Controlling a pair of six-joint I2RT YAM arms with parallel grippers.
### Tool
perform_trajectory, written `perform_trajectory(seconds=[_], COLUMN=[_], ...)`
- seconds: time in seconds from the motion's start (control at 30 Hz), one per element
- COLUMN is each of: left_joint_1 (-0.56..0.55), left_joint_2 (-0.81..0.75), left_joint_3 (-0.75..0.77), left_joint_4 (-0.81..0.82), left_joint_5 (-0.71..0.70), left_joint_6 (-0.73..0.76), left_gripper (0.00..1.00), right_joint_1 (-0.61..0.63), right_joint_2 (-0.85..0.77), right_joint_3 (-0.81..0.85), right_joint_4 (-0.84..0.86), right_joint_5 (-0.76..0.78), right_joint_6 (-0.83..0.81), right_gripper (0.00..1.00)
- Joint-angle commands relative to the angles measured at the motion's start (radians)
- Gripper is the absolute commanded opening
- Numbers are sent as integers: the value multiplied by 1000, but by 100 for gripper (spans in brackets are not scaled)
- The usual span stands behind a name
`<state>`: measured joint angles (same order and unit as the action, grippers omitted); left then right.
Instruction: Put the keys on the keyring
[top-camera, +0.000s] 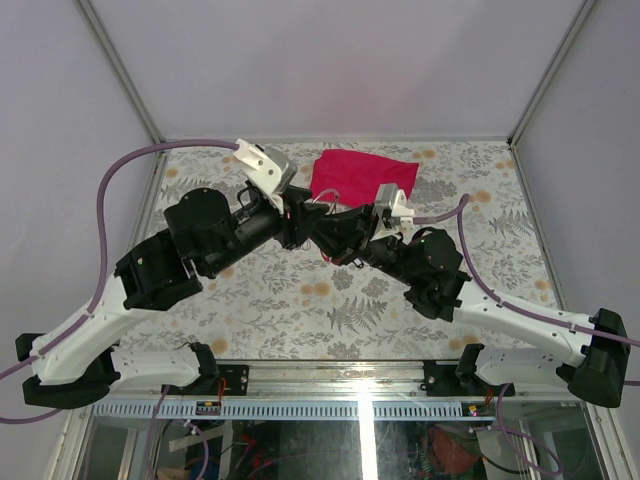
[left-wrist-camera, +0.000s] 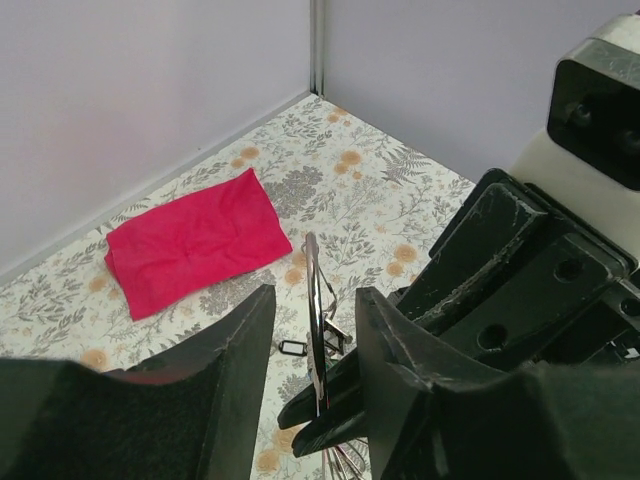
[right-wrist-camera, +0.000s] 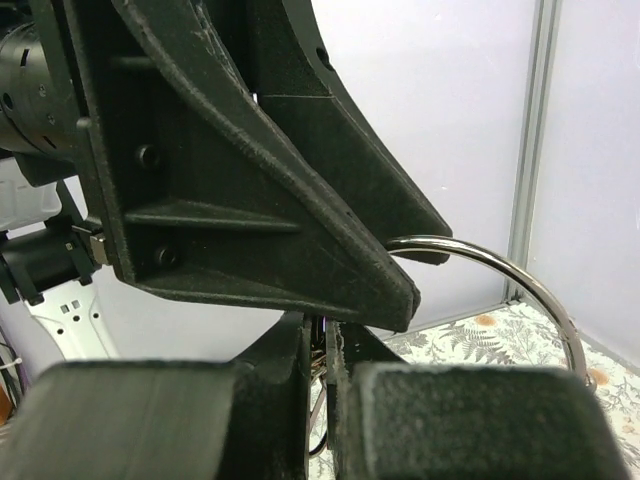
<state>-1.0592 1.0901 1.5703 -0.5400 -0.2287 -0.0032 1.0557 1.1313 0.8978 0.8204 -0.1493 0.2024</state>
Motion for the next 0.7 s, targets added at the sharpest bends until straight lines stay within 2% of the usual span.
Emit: perform_trajectory(seconds=[0.0,0.17,0.2,0.27,0.3,0.4,0.47,0.6,0.67], left_joint_1=[3,2,2,2,2,3,2,2,3], left_joint_2=[2,0,-2,-7,-8,-17,-23,-27,-28], left_joint_3=[11,15,16,15,14,11,12,19,22], left_joint_4=[-23,-23,-23,-22,-21,-21,-22,-34,-41], left_joint_5=[13,17,19,26,26,22,19,22,33], left_joint_6=[-10,-8,-6,-3,-1,8,14,30,40], left_gripper=[33,4,1,0,0,0,0,0,0], right_joint_1=[6,6,6,6,6,6,6,6,7], right_joint_2=[-47,-55,-58,-65,-70,-96,-135,-245,-300], right_joint_3=[15,10,9,12,15,40,32,1,-7], right_joint_4=[69,66,63,53,35,-62,-118,-254,-343], right_joint_5=[-11,-13,-13,-19,-29,-88,-118,-133,-80], right_joint_6=[-45,-54,-57,-61,-62,-87,-102,-156,-203], right_gripper=[0,0,0,2,8,35,45,49,49])
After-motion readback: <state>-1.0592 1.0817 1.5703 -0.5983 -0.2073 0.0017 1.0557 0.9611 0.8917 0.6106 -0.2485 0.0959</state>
